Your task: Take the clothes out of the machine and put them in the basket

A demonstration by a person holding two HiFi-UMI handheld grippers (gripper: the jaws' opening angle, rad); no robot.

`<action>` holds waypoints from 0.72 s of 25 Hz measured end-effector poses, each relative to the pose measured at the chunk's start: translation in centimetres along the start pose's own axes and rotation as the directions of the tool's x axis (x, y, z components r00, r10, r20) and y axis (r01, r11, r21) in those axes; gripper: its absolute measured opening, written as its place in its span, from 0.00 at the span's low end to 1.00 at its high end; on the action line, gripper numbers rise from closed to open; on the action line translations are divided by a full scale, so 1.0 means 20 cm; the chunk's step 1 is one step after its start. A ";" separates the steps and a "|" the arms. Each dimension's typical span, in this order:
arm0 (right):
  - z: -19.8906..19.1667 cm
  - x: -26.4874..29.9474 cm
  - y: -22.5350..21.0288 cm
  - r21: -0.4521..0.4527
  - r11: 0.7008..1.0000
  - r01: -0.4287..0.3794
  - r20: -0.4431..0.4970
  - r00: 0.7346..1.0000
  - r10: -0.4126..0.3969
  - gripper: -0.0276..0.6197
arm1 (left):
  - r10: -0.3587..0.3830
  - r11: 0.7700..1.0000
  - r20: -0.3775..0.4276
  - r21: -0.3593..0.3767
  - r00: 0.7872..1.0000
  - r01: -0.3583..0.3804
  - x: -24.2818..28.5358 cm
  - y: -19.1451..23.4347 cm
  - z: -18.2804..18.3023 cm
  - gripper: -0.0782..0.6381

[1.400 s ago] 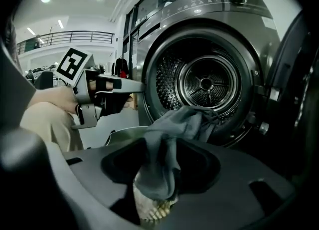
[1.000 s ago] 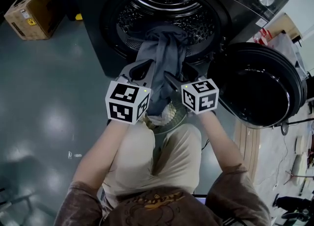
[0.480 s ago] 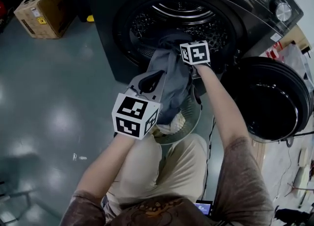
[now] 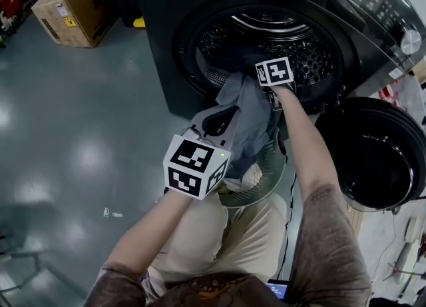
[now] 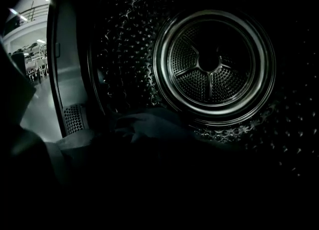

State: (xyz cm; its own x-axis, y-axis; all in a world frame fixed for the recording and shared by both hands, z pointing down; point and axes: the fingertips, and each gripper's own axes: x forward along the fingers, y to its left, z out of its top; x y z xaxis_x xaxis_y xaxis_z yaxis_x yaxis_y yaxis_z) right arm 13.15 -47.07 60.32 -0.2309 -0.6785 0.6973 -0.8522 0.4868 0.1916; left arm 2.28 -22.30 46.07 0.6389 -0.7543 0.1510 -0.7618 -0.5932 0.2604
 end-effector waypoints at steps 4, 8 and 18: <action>-0.01 -0.01 0.01 -0.070 0.996 0.051 -0.007 0.999 -0.052 0.37 | -0.006 1.000 0.001 -0.002 1.000 0.006 0.00 0.00 0.00 0.12; 0.01 -0.09 0.05 -0.127 0.986 0.106 0.053 0.994 -0.100 0.14 | -0.006 1.000 0.006 -0.003 1.000 0.006 -0.01 0.00 0.01 0.12; 0.04 -0.77 0.27 -0.060 0.997 0.046 0.329 0.944 -0.024 0.12 | 0.014 0.999 0.007 0.043 1.000 -0.014 -0.03 -0.04 0.00 0.12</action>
State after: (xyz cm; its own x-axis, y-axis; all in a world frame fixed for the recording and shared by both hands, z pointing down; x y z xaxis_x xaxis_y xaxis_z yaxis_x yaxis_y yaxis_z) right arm 11.78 -34.40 50.06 -0.3521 -0.8331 0.4266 -0.8322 0.4873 0.2646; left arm 2.44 -21.35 45.71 0.6276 -0.7644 0.1478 -0.7746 -0.5941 0.2168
